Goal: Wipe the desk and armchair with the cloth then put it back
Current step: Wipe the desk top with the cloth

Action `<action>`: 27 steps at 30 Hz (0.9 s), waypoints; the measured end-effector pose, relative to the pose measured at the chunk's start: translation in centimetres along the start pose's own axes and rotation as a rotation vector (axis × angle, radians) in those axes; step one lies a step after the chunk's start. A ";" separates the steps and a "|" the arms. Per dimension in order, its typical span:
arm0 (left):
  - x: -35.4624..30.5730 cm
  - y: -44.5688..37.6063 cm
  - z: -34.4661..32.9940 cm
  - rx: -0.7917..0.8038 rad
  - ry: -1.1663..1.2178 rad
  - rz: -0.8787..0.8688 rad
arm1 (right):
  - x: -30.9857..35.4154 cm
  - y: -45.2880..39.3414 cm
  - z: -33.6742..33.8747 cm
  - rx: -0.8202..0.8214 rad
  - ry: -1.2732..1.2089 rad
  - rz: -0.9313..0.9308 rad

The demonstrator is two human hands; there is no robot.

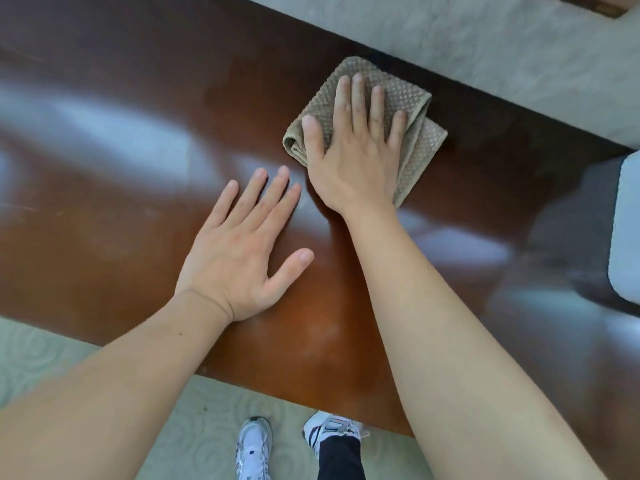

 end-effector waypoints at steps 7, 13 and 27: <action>-0.6 0.4 0.1 -0.054 0.041 -0.099 | -2.2 12.1 -1.8 0.021 0.001 -0.077; -0.3 0.4 0.1 -0.089 0.104 -0.063 | -2.9 20.9 -3.4 0.067 -0.024 -0.159; -0.1 0.1 0.2 -0.041 0.030 -0.055 | -4.5 14.9 -2.2 0.051 0.019 -0.160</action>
Point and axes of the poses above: each hand's wrist, its own y-axis away from the middle knuckle, its own z-axis out of the back of the hand, x = y × z, the point moved 4 cm from there along -y, towards the middle knuckle, and after that the axes turned 10 degrees about x, right-handed, at the moved point
